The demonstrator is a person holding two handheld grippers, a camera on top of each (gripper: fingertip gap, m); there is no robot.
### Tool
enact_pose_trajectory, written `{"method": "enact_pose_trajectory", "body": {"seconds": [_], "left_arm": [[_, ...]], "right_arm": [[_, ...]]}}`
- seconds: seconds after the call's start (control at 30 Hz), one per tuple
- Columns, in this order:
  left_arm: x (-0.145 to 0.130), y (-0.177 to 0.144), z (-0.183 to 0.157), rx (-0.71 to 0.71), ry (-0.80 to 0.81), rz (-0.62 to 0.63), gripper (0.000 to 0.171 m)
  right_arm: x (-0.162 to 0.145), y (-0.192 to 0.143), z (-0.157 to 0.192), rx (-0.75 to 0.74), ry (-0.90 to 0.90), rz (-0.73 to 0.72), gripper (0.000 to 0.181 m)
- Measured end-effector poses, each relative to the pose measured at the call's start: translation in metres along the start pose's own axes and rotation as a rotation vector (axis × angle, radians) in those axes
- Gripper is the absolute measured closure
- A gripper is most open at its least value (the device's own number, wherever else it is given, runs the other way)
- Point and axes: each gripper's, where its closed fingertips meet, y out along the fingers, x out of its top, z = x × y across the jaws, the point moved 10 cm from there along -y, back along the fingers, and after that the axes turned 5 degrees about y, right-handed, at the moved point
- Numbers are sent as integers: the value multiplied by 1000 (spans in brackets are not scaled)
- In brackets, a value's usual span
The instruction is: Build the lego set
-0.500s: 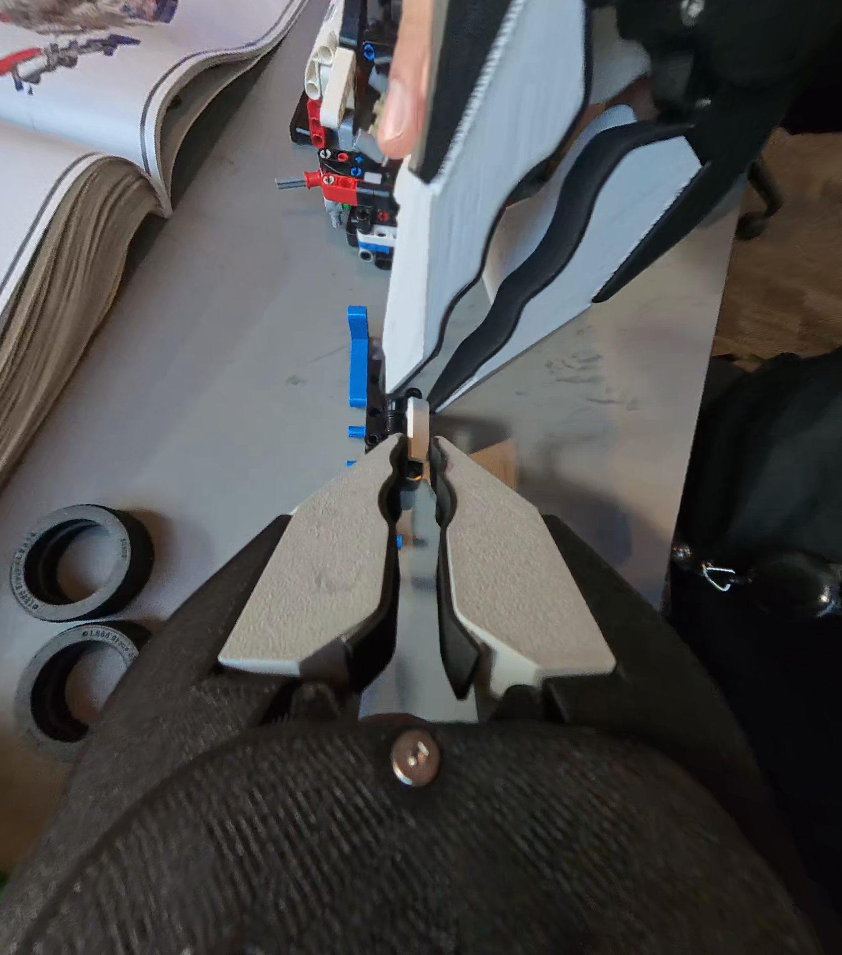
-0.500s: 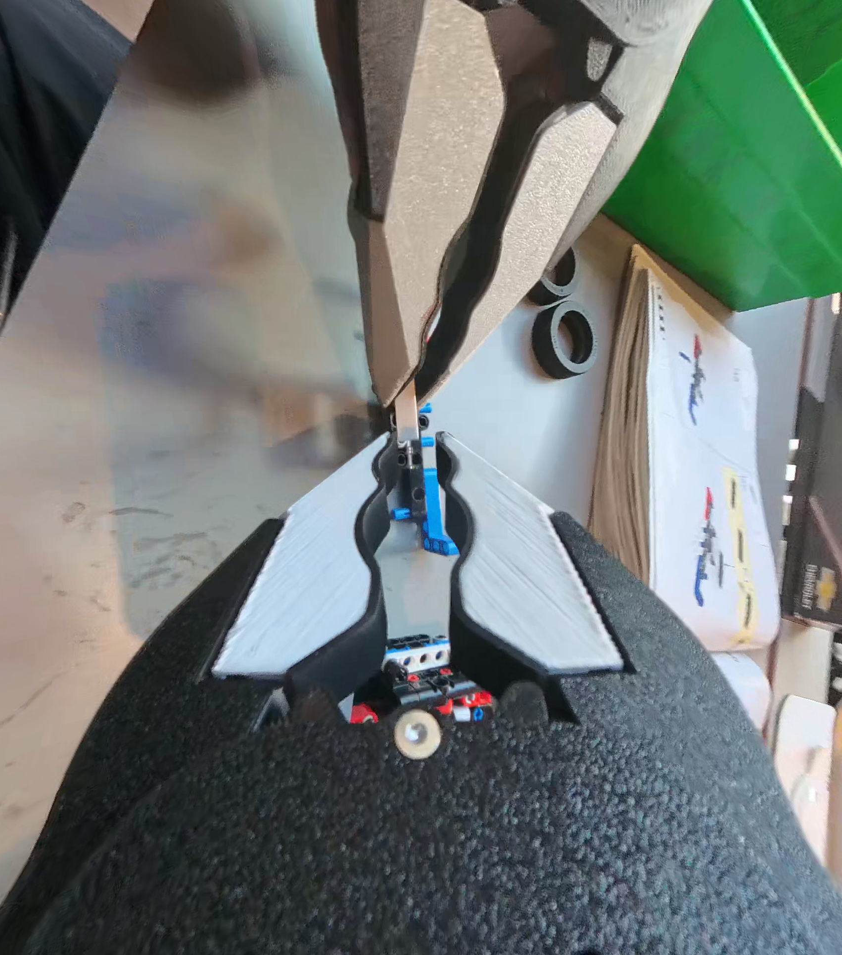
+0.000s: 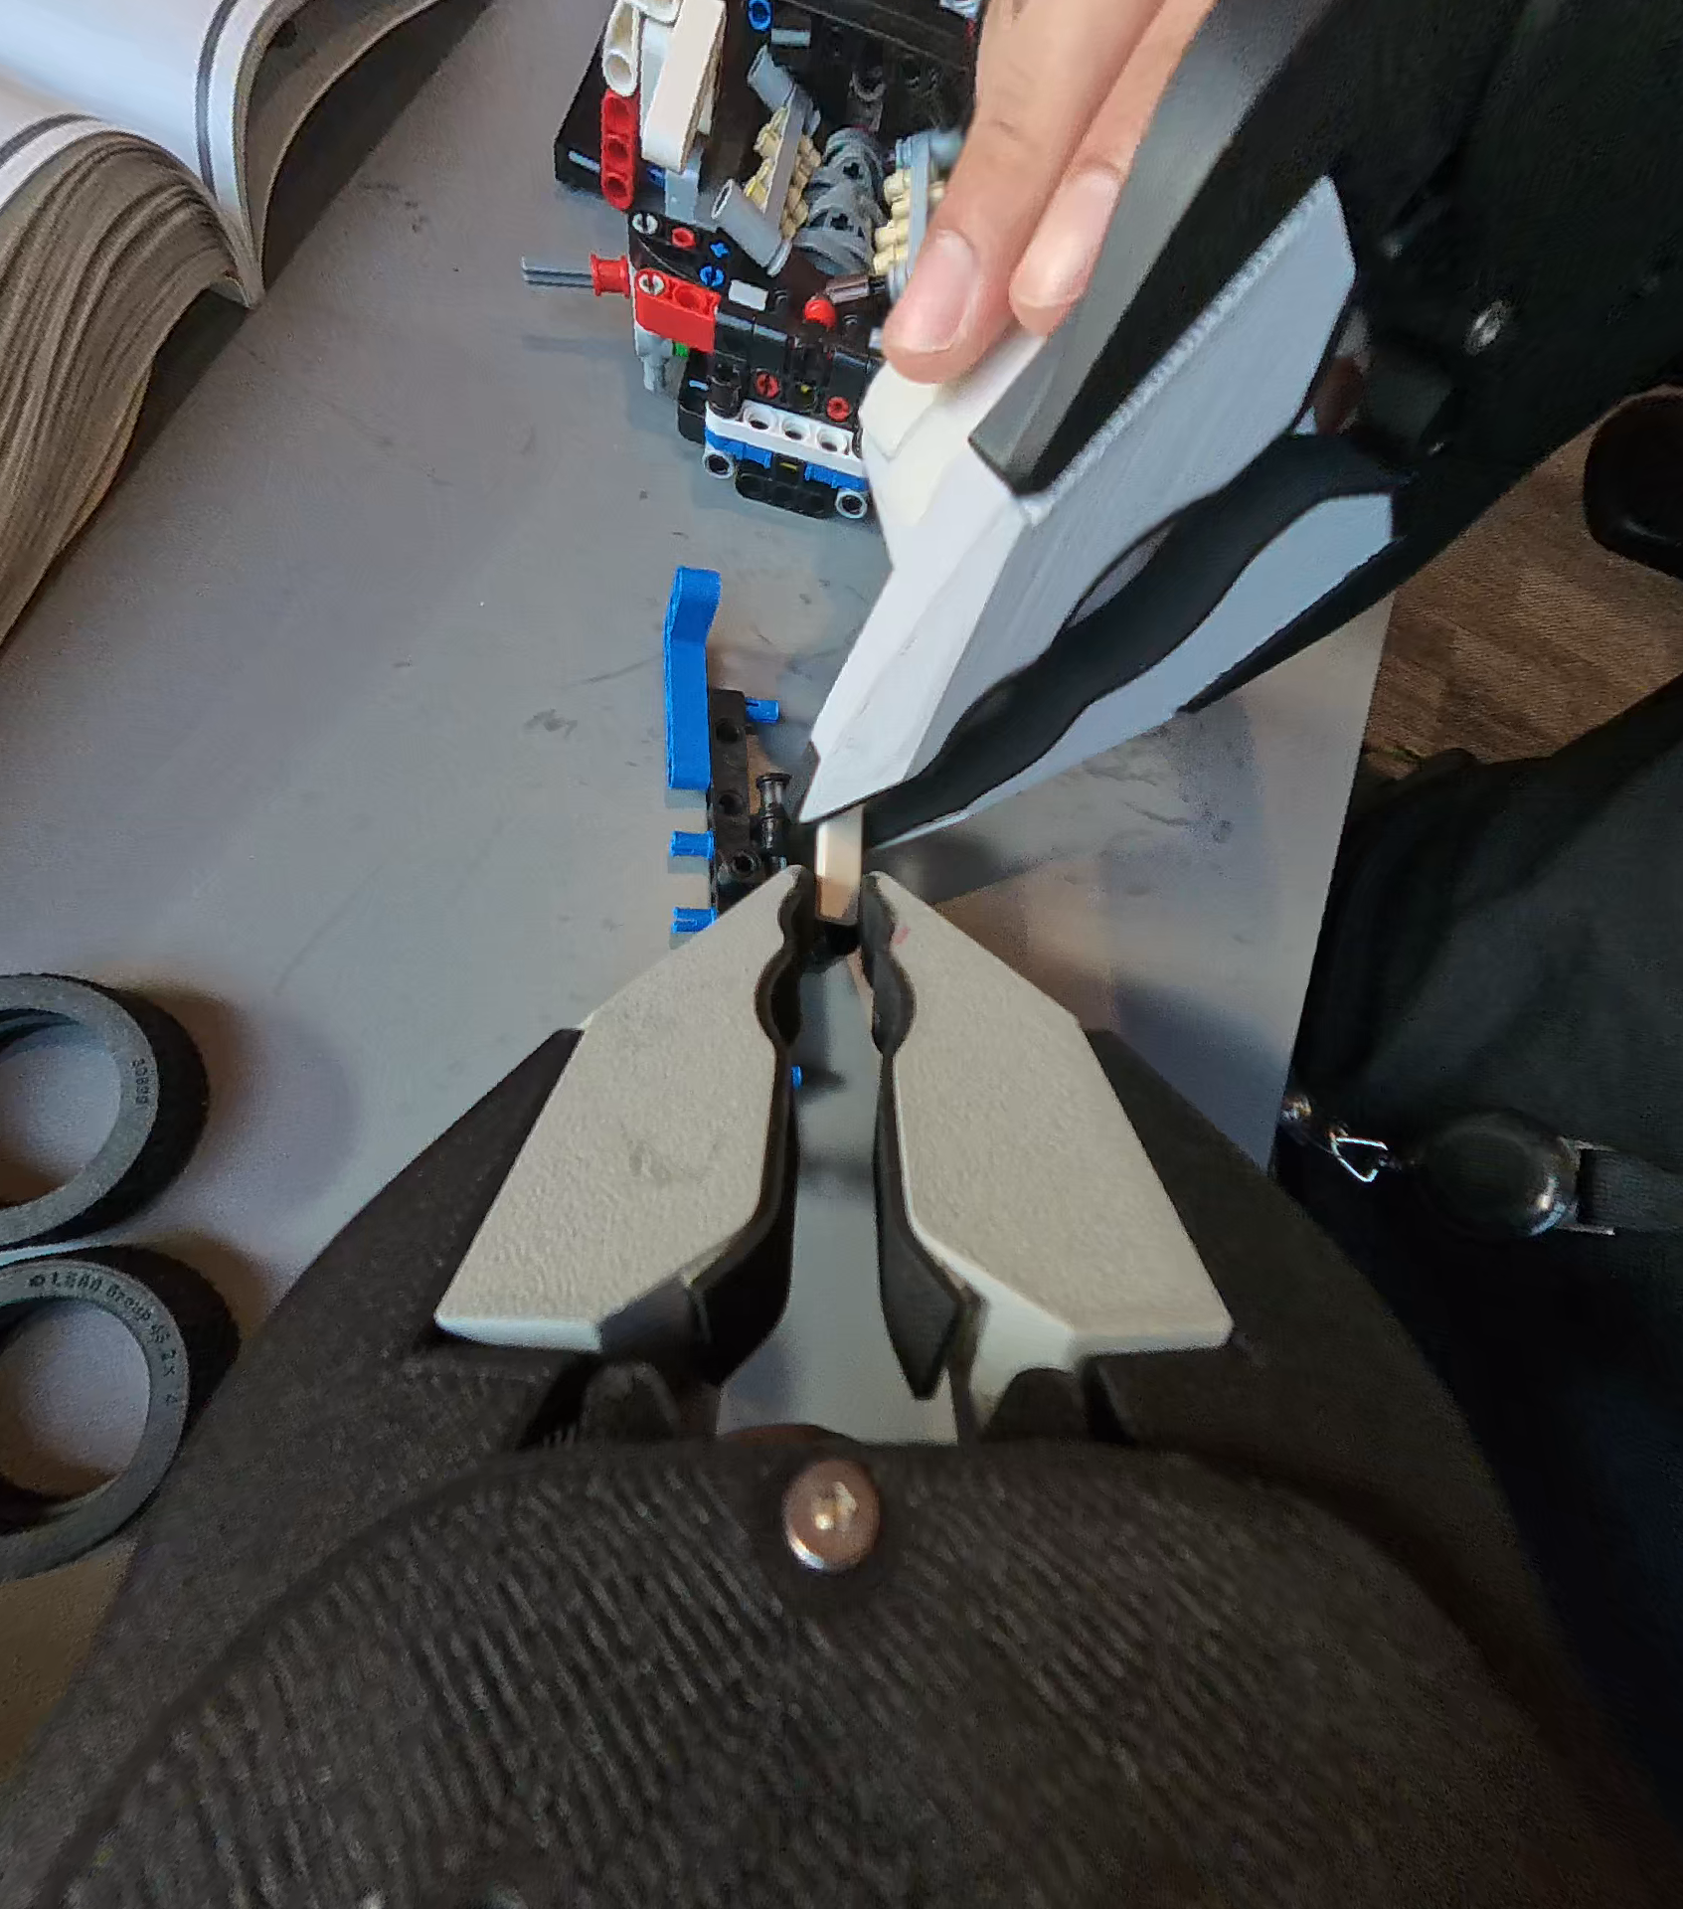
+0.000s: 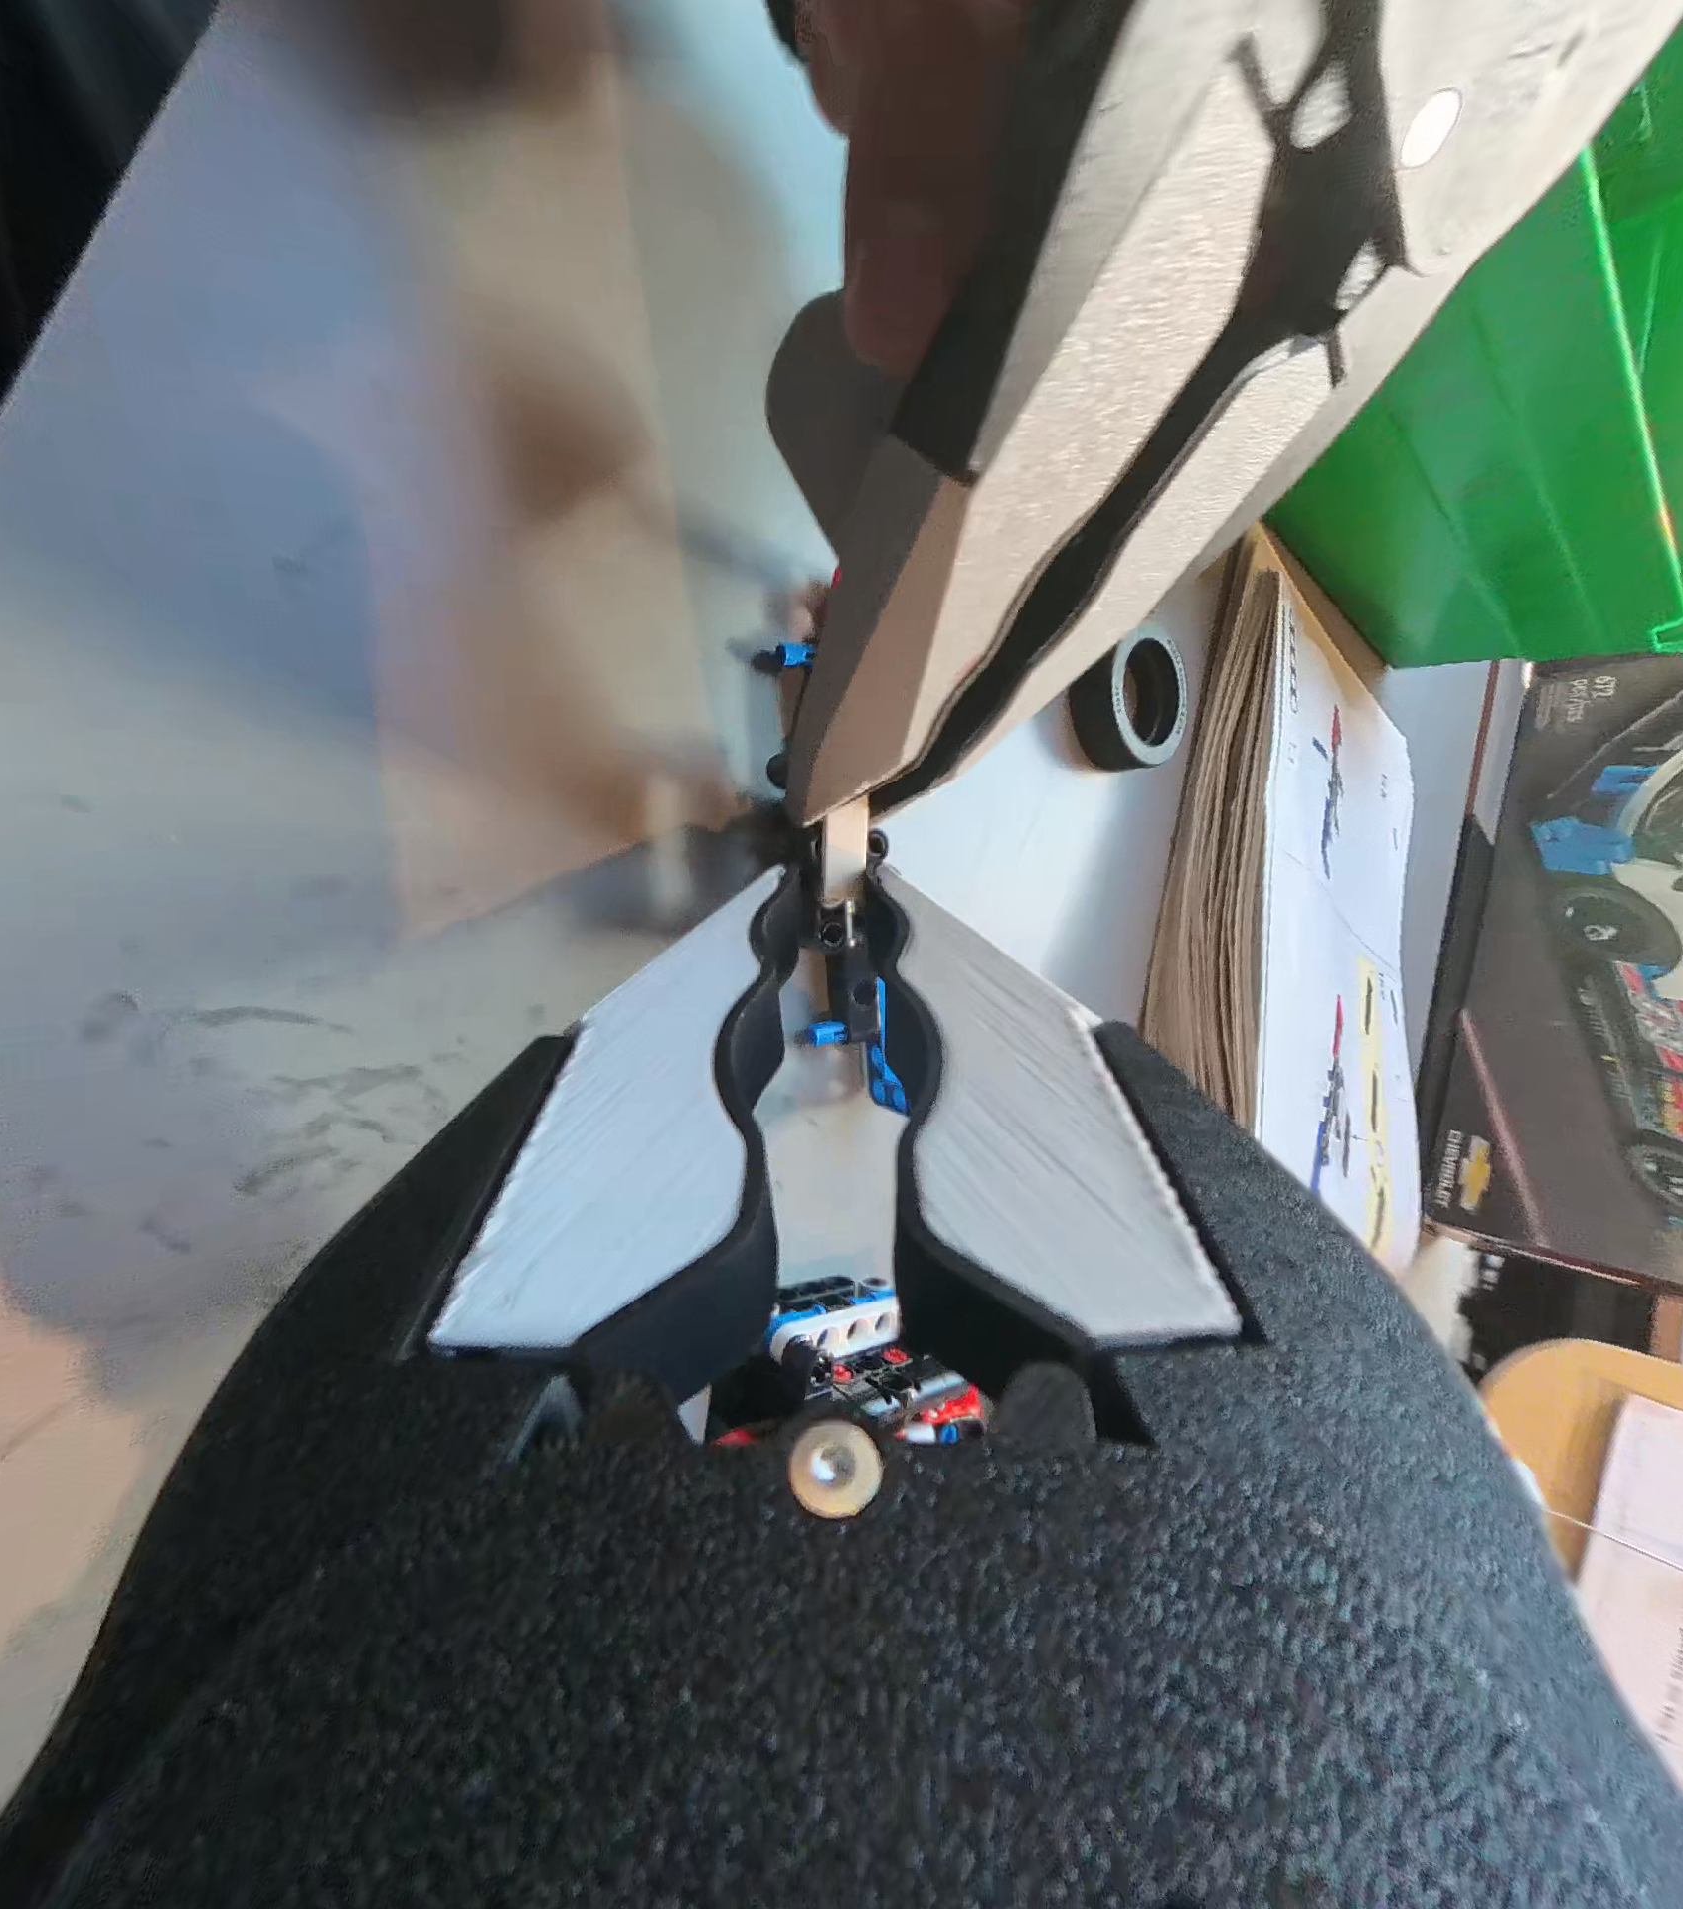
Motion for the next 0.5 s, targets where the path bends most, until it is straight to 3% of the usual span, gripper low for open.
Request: {"method": "enact_pose_trajectory", "body": {"seconds": [0.3, 0.5], "left_arm": [[-3, 0, -5, 52, 27, 1, 158], [-5, -2, -7, 118, 84, -2, 166]], "right_arm": [[-2, 5, 3, -20, -34, 45, 171], [-2, 3, 1, -20, -10, 48, 171]]}}
